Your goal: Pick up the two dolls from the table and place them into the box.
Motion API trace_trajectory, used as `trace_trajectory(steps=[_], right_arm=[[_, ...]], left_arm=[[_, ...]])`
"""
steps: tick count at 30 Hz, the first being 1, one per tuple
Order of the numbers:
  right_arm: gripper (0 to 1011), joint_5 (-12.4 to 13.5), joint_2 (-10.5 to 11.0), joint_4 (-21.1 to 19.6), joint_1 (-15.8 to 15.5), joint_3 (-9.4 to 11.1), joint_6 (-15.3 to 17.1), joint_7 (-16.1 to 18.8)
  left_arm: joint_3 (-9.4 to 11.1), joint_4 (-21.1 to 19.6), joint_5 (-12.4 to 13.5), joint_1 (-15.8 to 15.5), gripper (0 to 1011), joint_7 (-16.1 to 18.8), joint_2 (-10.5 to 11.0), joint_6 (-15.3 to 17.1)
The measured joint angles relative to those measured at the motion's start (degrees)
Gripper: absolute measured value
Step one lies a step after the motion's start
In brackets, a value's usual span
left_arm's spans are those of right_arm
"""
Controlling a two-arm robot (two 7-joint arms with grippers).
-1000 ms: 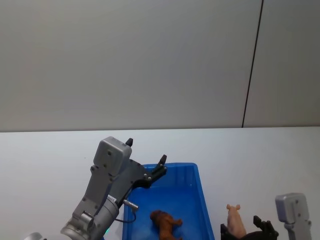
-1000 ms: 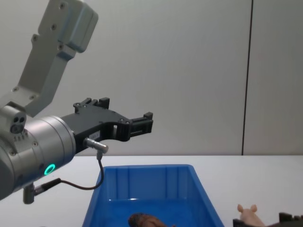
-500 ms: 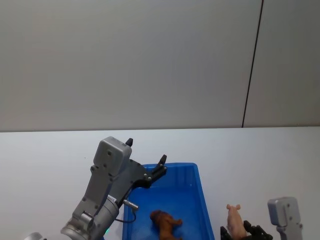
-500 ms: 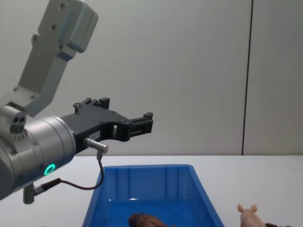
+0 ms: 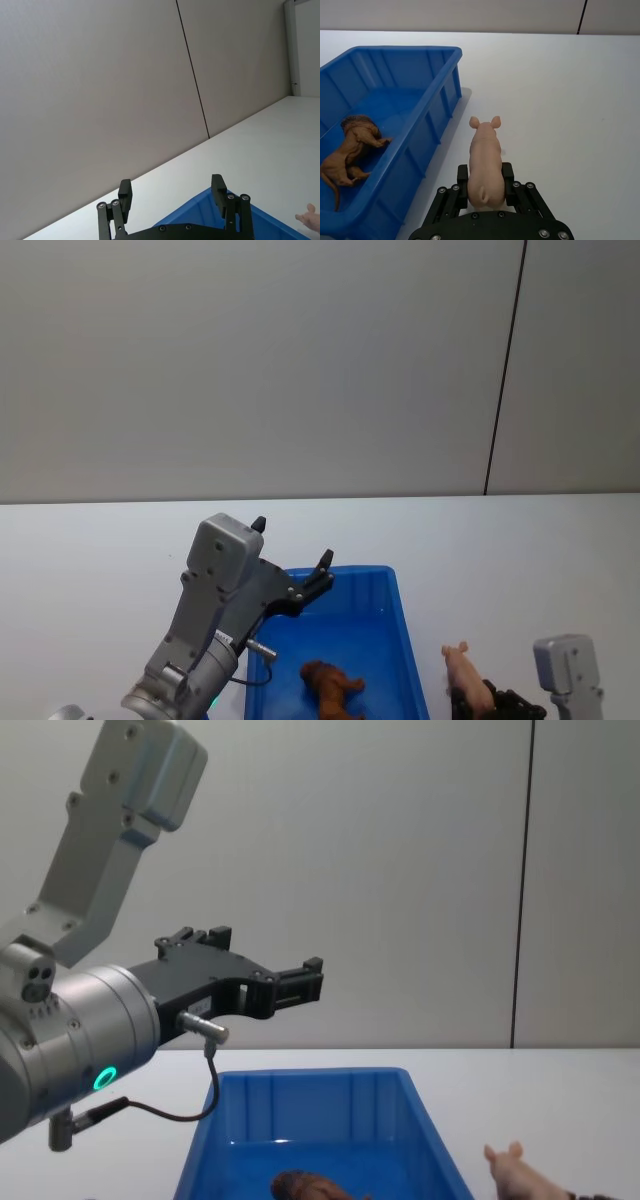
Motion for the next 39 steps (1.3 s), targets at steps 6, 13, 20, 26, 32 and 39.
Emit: trace_trajectory(steps=[6,13,20,26,32,39], right_arm=[[379,-1.1,0.0,-0.9,0.0,0.1,-1.8,-0.2],[380,-1.8,0.1,-1.7,0.4,0.3,-4.5,1.3],[380,-1.4,-0.1,-2.0,1.8,0.5,-6.8,4.9],[379,-0.3,-0.8,-1.3,3.8,0.5,-7.7,9.4],[379,0.7,-2.1,1.0,6.7,0.3,-7.4,14.1],[419,1.2,-4.0,5.1,10.6,-0.1,-6.0,17.9]], left_arm=[[0.0,0.0,0.0,0.0,1001,0.0,0.0,0.0],[0.0,0.0,0.0,0.0,1001,0.0,0.0,0.0],[0.0,0.0,0.0,0.0,1001,0.0,0.0,0.0],[0.0,0.0,0.0,0.0,1001,0.0,0.0,0.0],[0.0,0.0,0.0,0.0,1001,0.0,0.0,0.0],[0.0,0.0,0.0,0.0,1001,0.0,0.0,0.0]])
